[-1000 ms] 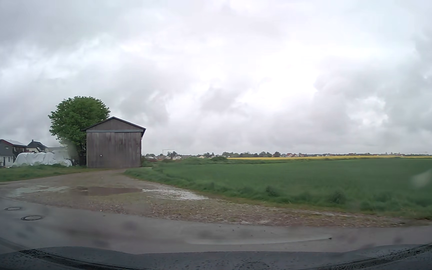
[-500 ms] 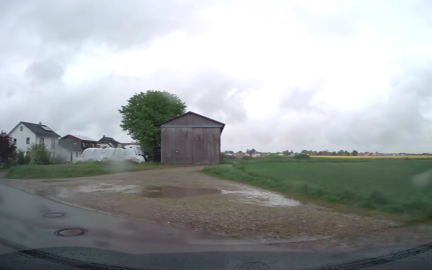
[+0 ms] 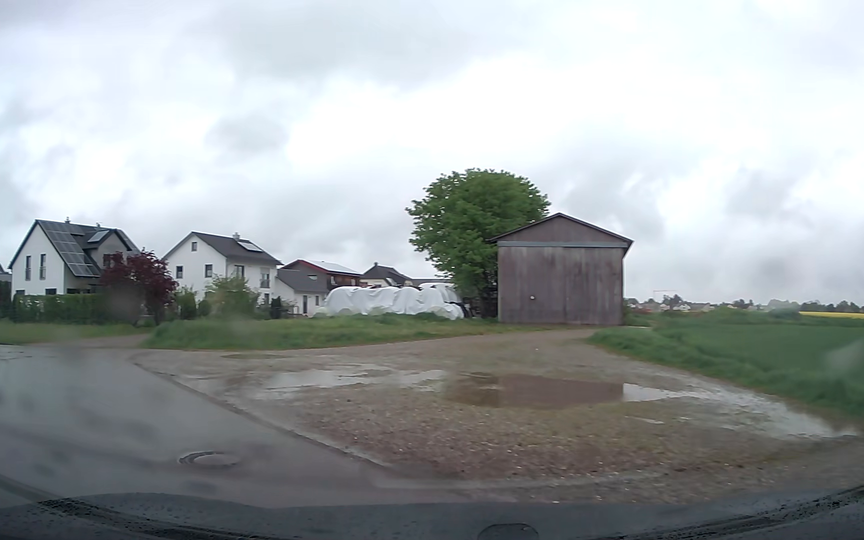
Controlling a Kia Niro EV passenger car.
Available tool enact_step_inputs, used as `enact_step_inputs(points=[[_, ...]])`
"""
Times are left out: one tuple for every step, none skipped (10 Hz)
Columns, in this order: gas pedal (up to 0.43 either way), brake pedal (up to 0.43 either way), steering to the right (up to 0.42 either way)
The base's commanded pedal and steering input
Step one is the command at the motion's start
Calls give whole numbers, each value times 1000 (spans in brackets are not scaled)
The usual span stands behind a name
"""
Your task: Follow the waypoints while adhering to traffic rules and regulations
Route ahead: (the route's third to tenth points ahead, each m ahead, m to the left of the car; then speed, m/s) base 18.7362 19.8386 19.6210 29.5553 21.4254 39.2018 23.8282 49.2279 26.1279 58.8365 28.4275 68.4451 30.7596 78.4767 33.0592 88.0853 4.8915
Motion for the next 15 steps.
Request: enact_step_inputs(points=[[150,0,-500],[150,0,-494],[150,0,-489],[157,0,-479],[157,0,-457],[157,0,-432],[157,0,-386],[157,0,-339],[157,0,-307],[157,0,-274],[157,0,-244],[157,0,-218],[157,0,-184],[157,0,-166],[157,0,-154]])
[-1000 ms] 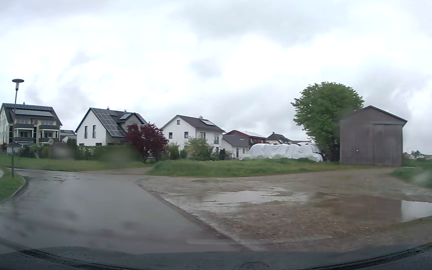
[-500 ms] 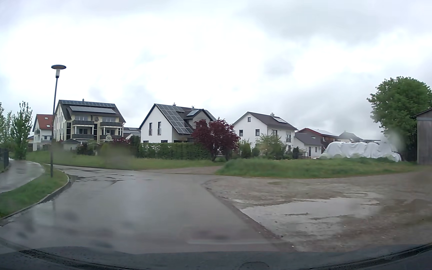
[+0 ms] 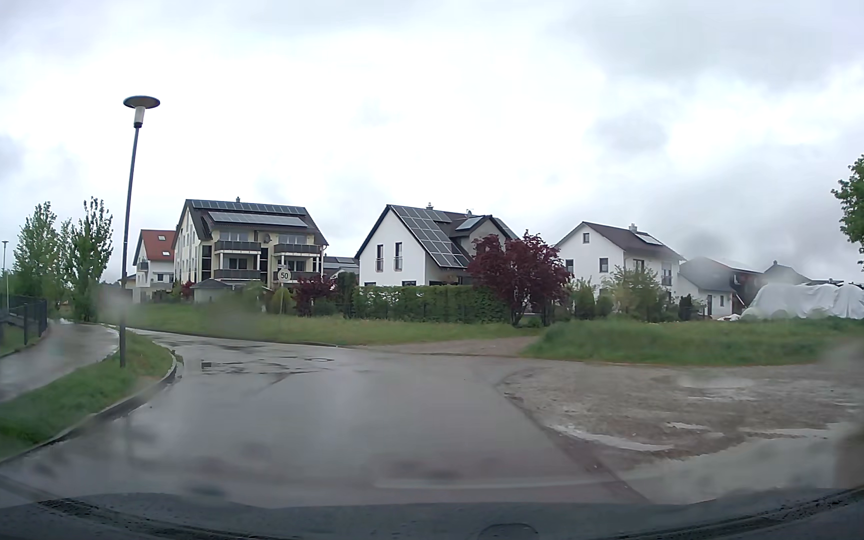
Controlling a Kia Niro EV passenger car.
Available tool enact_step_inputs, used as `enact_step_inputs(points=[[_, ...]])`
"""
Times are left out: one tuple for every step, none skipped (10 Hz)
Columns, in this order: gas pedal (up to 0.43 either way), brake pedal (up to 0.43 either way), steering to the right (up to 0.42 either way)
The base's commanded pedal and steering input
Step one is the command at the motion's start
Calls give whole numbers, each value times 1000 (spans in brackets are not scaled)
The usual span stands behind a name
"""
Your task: Follow the waypoints while adhering to traffic rules and regulations
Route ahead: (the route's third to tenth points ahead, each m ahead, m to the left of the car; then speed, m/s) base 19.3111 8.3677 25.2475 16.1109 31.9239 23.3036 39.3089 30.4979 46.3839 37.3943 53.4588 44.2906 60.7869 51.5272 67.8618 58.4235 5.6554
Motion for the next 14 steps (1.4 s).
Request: enact_step_inputs(points=[[157,0,-146],[157,0,-136],[157,0,-120],[157,0,-107],[157,0,-97],[157,0,-91],[157,0,-90],[157,0,-91],[150,0,-97],[150,0,-107],[150,0,-117],[150,0,-132],[150,0,-146],[150,0,-155]])
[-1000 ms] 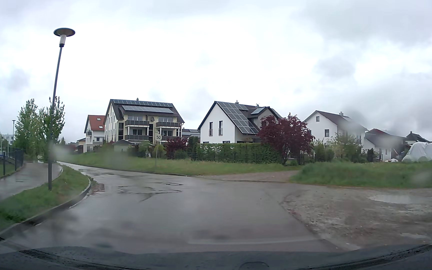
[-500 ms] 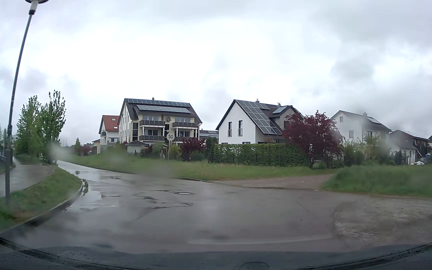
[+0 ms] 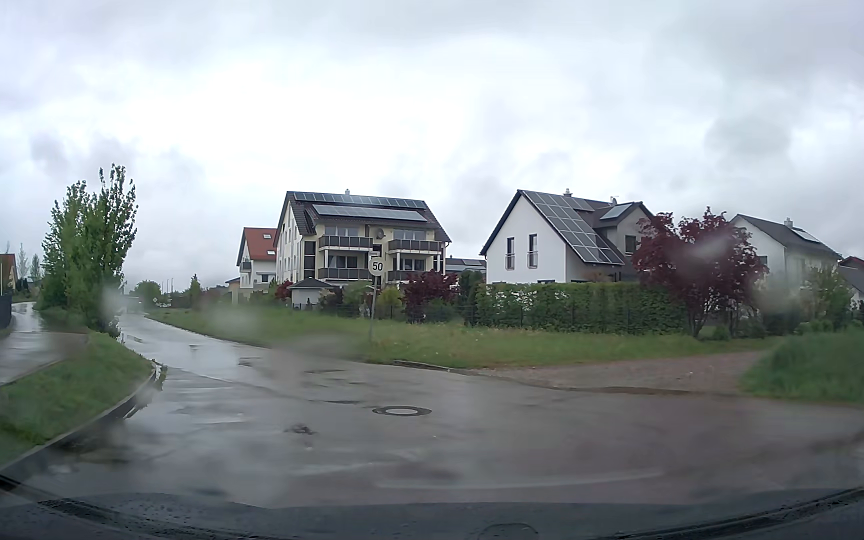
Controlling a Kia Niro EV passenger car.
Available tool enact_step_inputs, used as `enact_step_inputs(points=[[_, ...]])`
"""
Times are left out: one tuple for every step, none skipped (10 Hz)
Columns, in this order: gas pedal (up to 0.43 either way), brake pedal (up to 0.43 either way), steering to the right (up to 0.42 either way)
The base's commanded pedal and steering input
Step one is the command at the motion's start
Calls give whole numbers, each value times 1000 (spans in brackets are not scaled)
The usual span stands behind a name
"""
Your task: Follow the waypoints while adhering to traffic rules and regulations
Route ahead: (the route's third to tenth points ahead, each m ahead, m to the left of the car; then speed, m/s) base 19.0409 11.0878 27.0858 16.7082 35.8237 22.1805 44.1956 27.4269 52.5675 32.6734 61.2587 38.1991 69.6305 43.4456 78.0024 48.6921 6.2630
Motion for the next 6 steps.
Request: enact_step_inputs(points=[[150,0,-159],[150,0,-160],[150,0,-159],[150,0,-158],[150,0,-158],[150,0,-158]])
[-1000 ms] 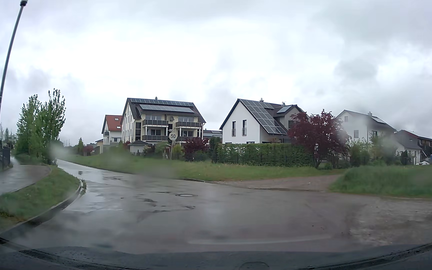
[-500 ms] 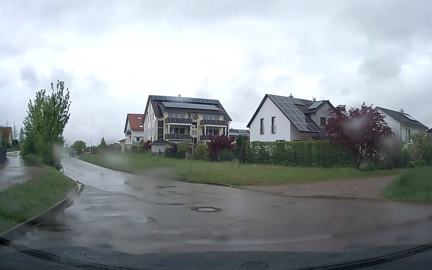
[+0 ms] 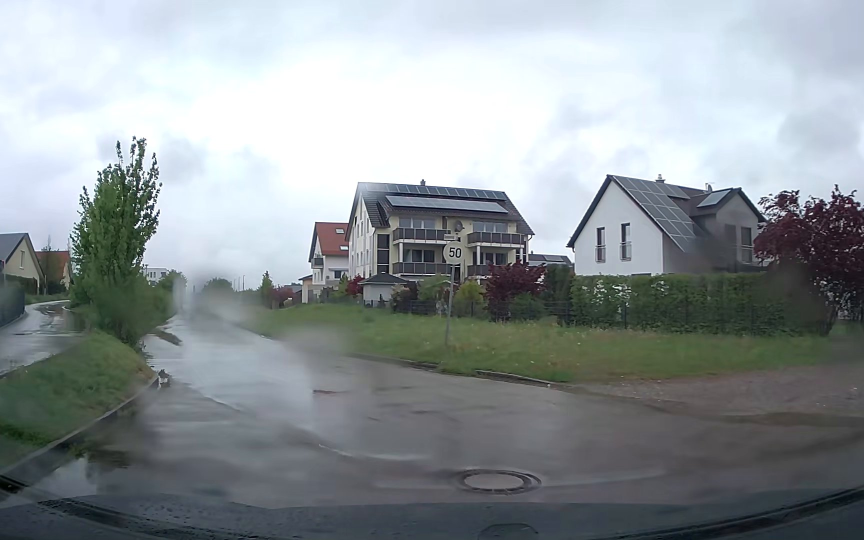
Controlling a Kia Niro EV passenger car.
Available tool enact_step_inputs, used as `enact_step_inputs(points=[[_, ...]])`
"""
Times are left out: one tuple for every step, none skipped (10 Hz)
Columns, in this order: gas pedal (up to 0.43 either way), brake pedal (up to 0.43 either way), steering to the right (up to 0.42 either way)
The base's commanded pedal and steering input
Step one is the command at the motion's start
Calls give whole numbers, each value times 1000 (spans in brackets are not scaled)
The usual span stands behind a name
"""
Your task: Follow the waypoints while adhering to traffic rules and regulations
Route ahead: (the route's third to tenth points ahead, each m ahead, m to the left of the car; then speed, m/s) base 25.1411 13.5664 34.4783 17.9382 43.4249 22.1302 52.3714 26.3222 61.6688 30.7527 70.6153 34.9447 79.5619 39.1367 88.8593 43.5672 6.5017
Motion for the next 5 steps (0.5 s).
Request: enact_step_inputs(points=[[150,0,-158],[157,0,-158],[157,0,-158],[157,0,-158],[157,0,-158]])
